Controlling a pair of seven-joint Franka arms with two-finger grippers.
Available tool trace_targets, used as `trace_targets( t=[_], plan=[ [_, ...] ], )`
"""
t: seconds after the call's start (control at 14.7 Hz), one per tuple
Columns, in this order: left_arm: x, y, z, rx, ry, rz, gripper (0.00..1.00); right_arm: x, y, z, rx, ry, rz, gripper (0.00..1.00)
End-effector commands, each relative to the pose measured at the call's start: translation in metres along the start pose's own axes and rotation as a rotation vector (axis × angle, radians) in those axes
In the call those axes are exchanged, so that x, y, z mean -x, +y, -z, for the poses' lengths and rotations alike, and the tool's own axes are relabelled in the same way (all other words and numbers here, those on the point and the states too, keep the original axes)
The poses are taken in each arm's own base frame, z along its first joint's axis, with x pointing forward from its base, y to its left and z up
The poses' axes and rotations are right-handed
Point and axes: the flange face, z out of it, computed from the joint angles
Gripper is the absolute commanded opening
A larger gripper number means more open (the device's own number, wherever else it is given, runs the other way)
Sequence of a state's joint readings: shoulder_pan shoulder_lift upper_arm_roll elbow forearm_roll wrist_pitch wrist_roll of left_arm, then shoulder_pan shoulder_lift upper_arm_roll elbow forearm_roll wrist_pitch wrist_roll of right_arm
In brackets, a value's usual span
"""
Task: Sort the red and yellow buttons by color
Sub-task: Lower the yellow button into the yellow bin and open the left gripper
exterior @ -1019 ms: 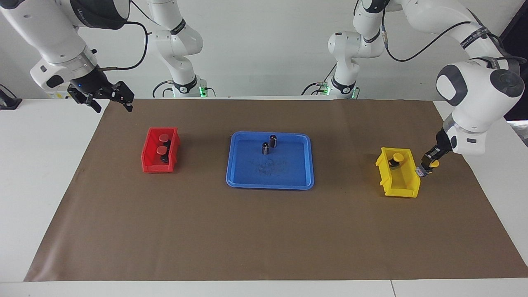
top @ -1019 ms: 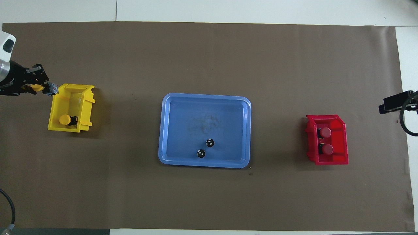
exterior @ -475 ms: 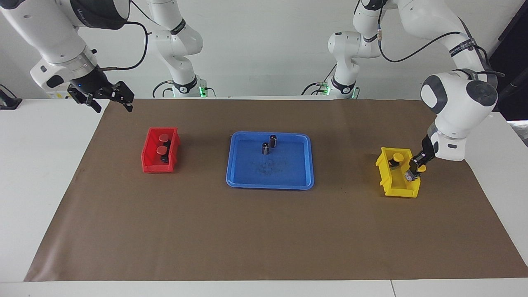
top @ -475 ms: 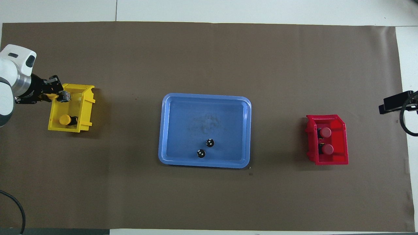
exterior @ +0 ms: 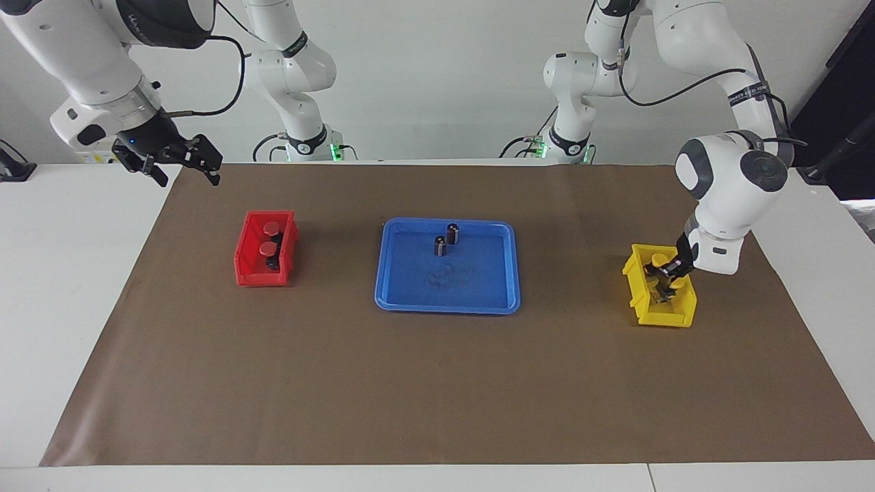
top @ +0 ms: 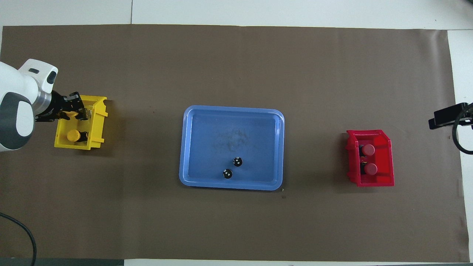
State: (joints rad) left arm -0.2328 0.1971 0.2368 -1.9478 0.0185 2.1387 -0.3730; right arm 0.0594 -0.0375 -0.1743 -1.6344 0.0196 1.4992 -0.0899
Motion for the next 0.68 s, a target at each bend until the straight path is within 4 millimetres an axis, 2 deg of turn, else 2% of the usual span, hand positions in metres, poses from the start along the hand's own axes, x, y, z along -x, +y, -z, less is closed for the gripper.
trace_targets(
  t=[0.0, 0.48, 0.54, 0.61],
  plan=[
    [0.0024, 0.0024, -0.0112, 0.002, 0.012, 0.0, 0.01, 0.0051, -0.0022, -0.0011, -0.004, 0.007, -0.011, 1.0],
    [0.0015, -0.0006, -0.021, 0.0, 0.014, -0.003, 0.02, 0.005, -0.0014, -0.0009, -0.004, 0.009, -0.013, 1.0],
    [0.0002, -0.004, -0.0203, 0.002, 0.014, -0.006, 0.17, 0.0049, -0.0022, -0.0009, -0.004, 0.009, -0.011, 1.0],
    [0.0004, -0.0041, -0.0205, 0.002, 0.013, -0.016, 0.4, 0.0051, -0.0014, -0.0018, -0.004, 0.006, -0.013, 1.0]
  ],
)
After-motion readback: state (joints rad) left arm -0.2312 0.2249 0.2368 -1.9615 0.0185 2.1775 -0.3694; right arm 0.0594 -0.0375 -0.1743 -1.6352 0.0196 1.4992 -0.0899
